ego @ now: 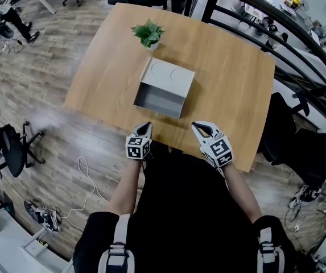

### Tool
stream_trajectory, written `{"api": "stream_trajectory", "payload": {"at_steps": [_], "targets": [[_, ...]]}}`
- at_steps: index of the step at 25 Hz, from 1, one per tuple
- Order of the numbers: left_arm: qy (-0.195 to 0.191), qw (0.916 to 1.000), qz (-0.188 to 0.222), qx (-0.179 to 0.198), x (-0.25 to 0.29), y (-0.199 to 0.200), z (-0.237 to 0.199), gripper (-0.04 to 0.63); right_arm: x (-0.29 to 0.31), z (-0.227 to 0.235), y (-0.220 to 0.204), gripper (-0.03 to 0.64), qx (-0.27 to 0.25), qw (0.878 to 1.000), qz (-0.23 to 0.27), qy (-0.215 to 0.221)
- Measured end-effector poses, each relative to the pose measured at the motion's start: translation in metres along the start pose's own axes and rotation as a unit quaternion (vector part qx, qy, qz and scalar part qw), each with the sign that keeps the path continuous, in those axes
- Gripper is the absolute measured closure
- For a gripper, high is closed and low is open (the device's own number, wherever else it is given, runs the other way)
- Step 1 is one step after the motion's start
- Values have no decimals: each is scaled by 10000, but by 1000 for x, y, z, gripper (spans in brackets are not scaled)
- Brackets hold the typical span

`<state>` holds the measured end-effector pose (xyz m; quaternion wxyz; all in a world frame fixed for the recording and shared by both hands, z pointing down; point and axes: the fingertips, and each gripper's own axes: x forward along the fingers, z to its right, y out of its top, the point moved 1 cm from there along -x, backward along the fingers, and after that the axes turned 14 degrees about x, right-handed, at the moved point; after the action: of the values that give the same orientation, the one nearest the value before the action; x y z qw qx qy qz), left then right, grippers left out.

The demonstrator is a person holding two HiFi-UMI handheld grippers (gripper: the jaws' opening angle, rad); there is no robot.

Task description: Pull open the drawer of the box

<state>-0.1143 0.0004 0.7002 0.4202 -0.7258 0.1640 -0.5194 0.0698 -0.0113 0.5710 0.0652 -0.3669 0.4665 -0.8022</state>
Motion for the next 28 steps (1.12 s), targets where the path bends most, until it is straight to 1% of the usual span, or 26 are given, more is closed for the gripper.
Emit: {"api": "stream_trajectory", "payload": {"at_steps": [7, 11, 21, 28], "targets": [[276, 9992, 296, 15, -35, 10, 5, 572, -1, -9, -7, 592, -79, 9998, 50, 172], [408, 9979, 490, 117, -51, 24, 13, 572, -7, -7, -9, 592, -68, 9996, 113, 235], [550, 9937, 909, 354, -85, 63, 32, 572, -7, -4, -14, 592, -96, 9990, 102, 425], [583, 9923, 1001, 434, -101, 71, 45, 572, 3, -8, -12, 592, -99, 9974, 140, 694]]}}
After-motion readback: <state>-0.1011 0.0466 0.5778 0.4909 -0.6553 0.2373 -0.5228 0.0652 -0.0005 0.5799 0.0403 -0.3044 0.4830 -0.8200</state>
